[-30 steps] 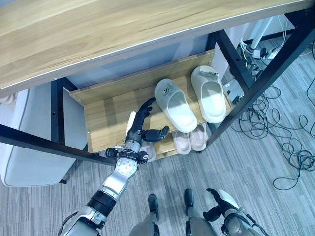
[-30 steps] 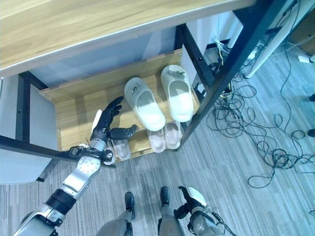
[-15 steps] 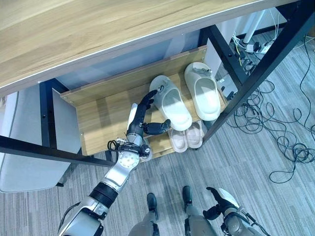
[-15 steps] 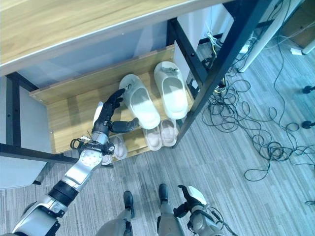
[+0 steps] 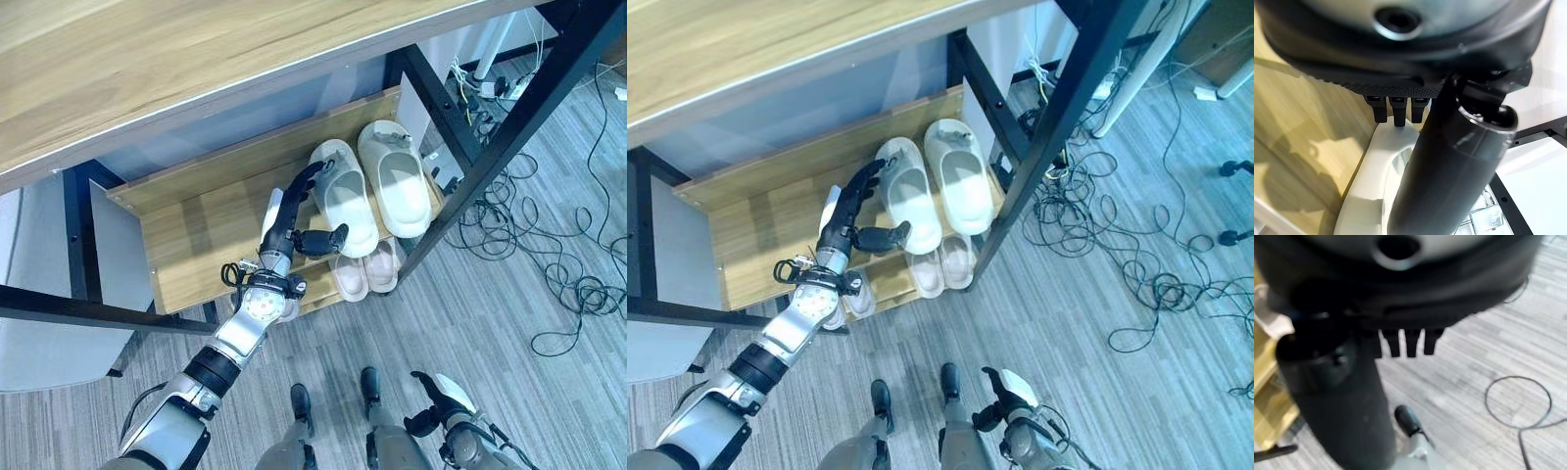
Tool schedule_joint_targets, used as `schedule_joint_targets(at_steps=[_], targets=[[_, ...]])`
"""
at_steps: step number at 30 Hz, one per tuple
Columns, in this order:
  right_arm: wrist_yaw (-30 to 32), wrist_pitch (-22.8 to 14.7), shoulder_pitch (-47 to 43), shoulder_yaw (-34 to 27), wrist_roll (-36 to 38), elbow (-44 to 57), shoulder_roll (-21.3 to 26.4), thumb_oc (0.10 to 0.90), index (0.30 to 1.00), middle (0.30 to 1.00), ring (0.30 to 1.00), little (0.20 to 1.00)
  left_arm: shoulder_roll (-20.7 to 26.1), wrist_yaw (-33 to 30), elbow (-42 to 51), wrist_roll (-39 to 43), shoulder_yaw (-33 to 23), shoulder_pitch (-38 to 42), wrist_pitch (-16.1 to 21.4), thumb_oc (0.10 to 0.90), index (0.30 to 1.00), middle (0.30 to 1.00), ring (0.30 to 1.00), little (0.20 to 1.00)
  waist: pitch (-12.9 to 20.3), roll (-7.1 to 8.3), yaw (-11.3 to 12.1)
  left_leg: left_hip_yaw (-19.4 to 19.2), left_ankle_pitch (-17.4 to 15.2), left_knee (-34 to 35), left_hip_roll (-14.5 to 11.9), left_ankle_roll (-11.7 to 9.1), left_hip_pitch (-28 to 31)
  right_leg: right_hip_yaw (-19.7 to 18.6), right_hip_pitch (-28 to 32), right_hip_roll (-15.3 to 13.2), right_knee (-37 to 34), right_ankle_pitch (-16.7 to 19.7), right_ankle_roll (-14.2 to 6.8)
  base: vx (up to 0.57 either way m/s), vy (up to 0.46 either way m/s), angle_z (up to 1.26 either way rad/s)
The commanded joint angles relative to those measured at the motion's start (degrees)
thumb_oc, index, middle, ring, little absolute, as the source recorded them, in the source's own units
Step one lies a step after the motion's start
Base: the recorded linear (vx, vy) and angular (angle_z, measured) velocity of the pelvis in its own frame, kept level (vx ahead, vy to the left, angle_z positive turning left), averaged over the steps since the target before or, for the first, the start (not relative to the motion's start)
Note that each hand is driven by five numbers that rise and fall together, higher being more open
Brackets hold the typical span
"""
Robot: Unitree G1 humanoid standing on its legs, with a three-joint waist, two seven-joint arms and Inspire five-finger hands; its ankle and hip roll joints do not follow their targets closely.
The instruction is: Arrange the slippers neatly on the shoe rack.
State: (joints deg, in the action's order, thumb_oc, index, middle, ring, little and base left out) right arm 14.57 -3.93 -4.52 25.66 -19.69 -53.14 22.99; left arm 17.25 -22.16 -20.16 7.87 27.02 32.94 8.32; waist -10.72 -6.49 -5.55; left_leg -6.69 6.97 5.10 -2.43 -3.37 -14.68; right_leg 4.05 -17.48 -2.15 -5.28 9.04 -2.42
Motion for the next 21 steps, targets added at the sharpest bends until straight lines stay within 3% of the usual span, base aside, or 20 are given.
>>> schedule_joint_targets(at_steps=[1, 21], targets=[[1.57, -1.42, 2.77, 1.07, 0.85, 2.07, 1.68, 0.800, 0.900, 0.900, 0.900, 0.900, -1.38, -2.05, -2.13, -2.02, 0.51, 10.53, 4.30, 0.800, 0.900, 0.900, 0.900, 0.900, 3.03, 2.03, 0.65, 1.07, -0.89, -0.10, 1.63, -0.56, -3.20, 2.68, -0.68, -2.24, 0.28, -5.92, -3.78, 0.00, 0.000, 0.00], [1.50, -1.37, 2.91, 0.94, 1.26, 1.18, 1.41, 0.800, 0.900, 0.900, 0.900, 0.900, -0.85, -1.81, -3.04, -2.34, 0.56, 11.62, 3.97, 0.800, 0.900, 0.900, 0.900, 0.900, 3.35, 2.37, 0.66, 1.11, -0.96, -0.10, 1.50, -0.65, -3.01, 2.81, -0.55, -1.87, 0.28, -6.06, -3.70, 0.00, 0.000, 0.00]])
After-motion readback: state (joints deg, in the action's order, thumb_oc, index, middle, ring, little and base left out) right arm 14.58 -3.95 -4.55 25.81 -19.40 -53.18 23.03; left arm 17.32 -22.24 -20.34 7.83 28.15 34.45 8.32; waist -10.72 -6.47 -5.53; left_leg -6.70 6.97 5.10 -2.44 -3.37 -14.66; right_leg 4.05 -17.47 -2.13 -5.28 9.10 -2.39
